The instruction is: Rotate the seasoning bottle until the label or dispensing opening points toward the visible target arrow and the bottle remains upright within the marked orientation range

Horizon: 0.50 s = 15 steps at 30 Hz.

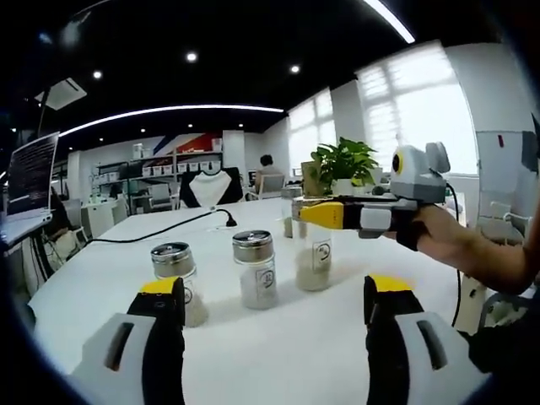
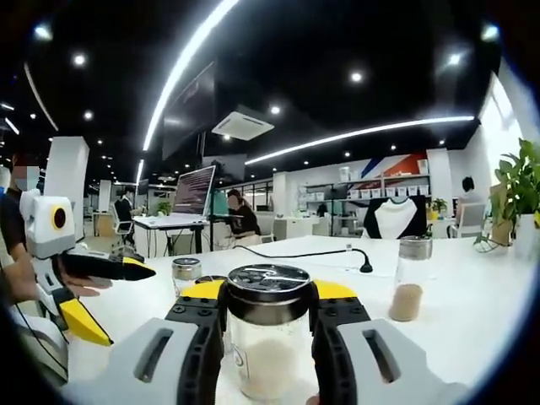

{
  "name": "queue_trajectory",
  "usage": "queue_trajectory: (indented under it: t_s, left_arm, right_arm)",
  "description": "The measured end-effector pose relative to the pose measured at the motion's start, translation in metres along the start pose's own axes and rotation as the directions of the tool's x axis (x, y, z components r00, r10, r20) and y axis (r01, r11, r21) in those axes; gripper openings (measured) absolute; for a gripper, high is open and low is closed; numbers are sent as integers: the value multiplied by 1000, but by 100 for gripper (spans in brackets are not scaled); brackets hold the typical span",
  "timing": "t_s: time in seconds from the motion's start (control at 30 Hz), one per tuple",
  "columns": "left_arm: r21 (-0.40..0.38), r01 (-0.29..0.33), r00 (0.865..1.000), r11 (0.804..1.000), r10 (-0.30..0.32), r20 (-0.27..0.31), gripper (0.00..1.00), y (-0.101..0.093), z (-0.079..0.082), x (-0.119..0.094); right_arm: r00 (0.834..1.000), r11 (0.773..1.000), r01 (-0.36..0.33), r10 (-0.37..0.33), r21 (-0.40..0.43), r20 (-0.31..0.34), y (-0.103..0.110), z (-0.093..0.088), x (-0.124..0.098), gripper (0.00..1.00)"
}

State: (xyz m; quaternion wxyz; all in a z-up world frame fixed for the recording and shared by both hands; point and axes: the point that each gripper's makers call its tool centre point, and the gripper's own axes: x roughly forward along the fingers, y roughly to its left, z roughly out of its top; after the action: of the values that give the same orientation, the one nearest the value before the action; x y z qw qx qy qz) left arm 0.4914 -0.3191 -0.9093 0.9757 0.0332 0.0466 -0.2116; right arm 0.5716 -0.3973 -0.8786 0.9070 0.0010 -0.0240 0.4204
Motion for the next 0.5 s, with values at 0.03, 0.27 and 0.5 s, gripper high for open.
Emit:
queue_trajectory:
  t_s: [0.03,0.27,0.5]
  left_arm:
    - [1,0,1000,1000,0,3,92,0,1,0]
    - [6,-9,1000,1000,9,-3,92,0,1,-1]
    - [7,-21,1000,1000,21,4,92,2,3,-3]
  right_arm:
    - [1000,1000,3,-3,0,-1,0,0,-1,37]
    - [1000,1000,5,-5,4,1,0,0,-3,36]
    - [1000,1000,20,-20,-18,-8,2,1,-6,37]
